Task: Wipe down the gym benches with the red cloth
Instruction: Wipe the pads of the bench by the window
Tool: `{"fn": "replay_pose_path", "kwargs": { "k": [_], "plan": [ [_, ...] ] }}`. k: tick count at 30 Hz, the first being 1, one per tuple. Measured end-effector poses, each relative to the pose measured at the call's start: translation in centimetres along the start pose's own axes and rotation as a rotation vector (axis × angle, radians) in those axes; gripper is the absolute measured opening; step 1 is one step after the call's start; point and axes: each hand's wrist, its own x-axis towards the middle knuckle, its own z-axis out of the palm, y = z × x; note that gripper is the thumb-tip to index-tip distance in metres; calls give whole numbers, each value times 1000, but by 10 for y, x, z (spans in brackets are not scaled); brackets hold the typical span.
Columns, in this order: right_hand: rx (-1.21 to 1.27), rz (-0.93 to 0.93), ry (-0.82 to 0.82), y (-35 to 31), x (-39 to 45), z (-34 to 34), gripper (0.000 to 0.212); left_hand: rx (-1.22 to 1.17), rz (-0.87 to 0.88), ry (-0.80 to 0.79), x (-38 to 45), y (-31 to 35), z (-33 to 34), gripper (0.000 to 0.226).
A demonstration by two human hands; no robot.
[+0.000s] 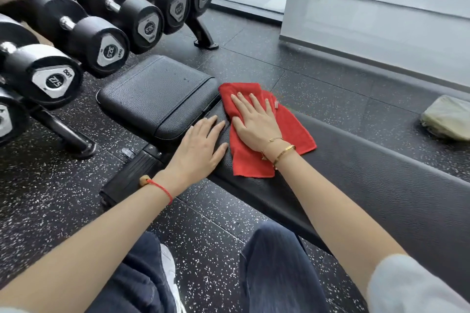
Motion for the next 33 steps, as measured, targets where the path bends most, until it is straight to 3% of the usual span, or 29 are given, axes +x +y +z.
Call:
{"fn": "replay_pose_path", "kwargs": {
  "k": [5,14,23,30,33],
  "plan": [
    [-10,-92,32,21,-39,0,58,34,-19,8,-2,1,6,60],
    [-18,156,5,27,12,-8,58,16,-29,4,-2,3,8,59],
    [-12,-115,17,27,-63,-3,59,-19,-25,16,-4,1,7,59],
    [-21,150,40,33,-29,-11,58,-28,-41,21,-6,3,6,59],
    [-25,156,32,21,-27,-10,59,-36,-41,26,-5,4,6,59]
  ]
}}
